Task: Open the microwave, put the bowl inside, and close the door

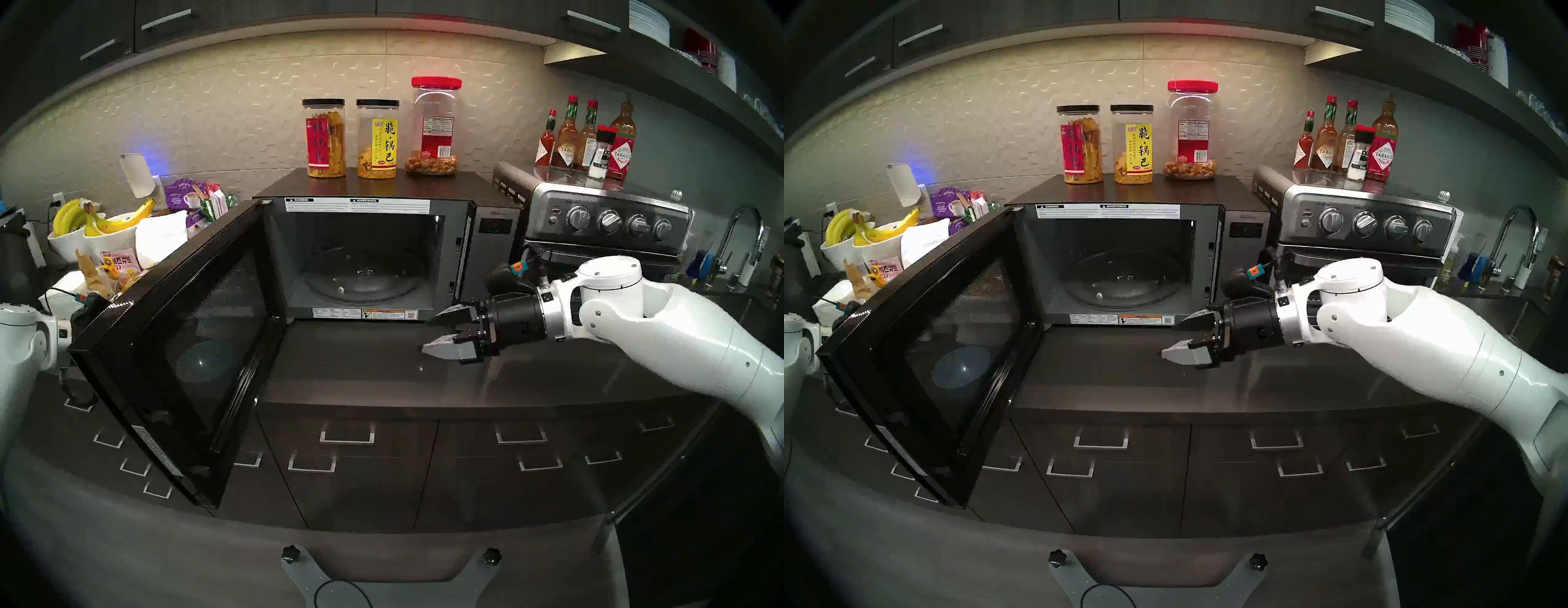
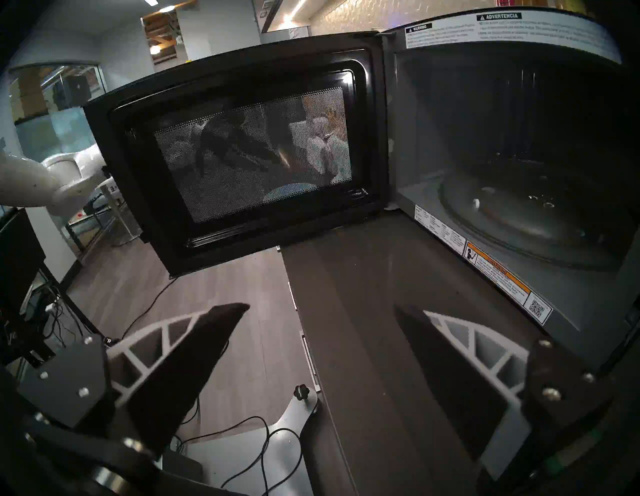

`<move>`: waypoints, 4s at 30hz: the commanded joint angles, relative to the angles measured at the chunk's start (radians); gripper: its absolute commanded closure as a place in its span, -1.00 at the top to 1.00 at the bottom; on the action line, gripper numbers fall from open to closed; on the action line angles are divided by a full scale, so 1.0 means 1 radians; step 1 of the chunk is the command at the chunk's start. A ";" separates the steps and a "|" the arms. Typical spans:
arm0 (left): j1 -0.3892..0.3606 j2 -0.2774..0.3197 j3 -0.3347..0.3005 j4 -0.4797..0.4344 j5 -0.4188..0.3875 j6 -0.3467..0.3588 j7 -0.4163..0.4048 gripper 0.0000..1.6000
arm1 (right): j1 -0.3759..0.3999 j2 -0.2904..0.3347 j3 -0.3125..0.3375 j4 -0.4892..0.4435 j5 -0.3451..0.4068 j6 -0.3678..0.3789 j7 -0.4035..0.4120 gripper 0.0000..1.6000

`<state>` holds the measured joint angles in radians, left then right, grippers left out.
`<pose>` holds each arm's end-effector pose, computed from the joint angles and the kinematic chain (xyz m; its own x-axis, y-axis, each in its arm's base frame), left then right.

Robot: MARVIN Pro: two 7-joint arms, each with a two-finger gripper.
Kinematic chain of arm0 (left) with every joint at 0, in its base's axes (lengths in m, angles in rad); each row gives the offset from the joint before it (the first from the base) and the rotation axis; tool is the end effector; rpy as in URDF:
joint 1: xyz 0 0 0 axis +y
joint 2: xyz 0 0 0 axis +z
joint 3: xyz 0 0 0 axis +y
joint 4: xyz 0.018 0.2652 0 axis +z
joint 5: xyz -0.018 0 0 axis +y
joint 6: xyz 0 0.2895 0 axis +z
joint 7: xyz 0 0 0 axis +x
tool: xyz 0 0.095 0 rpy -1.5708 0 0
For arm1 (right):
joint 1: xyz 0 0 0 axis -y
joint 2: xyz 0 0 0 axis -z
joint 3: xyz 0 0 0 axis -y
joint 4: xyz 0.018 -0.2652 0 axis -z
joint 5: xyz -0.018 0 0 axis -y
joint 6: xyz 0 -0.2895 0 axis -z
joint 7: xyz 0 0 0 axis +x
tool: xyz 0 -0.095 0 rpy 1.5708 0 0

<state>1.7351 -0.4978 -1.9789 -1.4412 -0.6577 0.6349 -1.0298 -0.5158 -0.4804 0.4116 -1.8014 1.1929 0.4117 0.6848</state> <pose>0.3303 0.2921 -0.1446 0.5609 -0.1450 0.8150 -0.4819 -0.8577 0.1790 0.3811 0.0218 -0.1030 0.2355 0.3478 0.9075 0.9507 -0.2762 -0.1408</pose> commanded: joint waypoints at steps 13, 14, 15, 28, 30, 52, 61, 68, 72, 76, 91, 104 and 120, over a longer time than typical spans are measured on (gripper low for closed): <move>-0.148 0.038 0.124 0.064 -0.014 0.015 0.022 1.00 | 0.013 -0.003 0.014 -0.002 0.005 -0.006 -0.001 1.00; -0.148 0.038 0.124 0.064 -0.014 0.015 0.022 1.00 | 0.013 -0.003 0.014 -0.002 0.005 -0.006 -0.001 1.00; -0.163 0.039 0.143 0.074 -0.016 0.019 0.018 1.00 | 0.013 -0.003 0.014 -0.002 0.005 -0.006 -0.001 1.00; -0.232 0.053 0.231 0.104 -0.009 0.052 0.011 1.00 | 0.013 -0.003 0.014 -0.002 0.005 -0.006 -0.001 1.00; -0.250 0.055 0.251 0.104 -0.006 0.068 0.018 1.00 | 0.013 -0.003 0.014 -0.002 0.005 -0.006 -0.001 1.00; -0.377 0.049 0.367 0.112 0.047 0.189 0.115 1.00 | 0.013 -0.003 0.015 -0.002 0.005 -0.006 -0.001 1.00; -0.417 0.037 0.408 0.111 0.064 0.213 0.123 0.83 | 0.013 -0.003 0.015 -0.002 0.005 -0.006 -0.002 1.00; -0.435 0.034 0.428 0.111 0.066 0.217 0.120 0.71 | 0.013 -0.003 0.015 -0.002 0.006 -0.006 -0.002 1.00; -0.445 0.034 0.438 0.113 0.068 0.220 0.117 0.38 | 0.013 -0.003 0.015 -0.002 0.006 -0.006 -0.002 1.00; -0.457 0.034 0.449 0.118 0.072 0.224 0.116 0.29 | 0.013 -0.003 0.015 -0.002 0.006 -0.006 -0.002 1.00; -0.488 0.034 0.487 0.139 0.085 0.228 0.108 0.17 | 0.013 -0.003 0.015 -0.002 0.006 -0.006 -0.002 1.00; -0.505 0.029 0.512 0.152 0.102 0.225 0.093 -0.14 | 0.013 -0.003 0.015 -0.002 0.006 -0.006 -0.002 1.00; -0.433 0.078 0.434 0.126 0.070 0.231 0.082 -1.00 | 0.013 -0.003 0.014 -0.002 0.005 -0.006 -0.001 1.00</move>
<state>1.2682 -0.4659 -1.4802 -1.2962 -0.5587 0.8555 -0.9438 -0.5157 -0.4806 0.4116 -1.8017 1.1929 0.4114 0.6854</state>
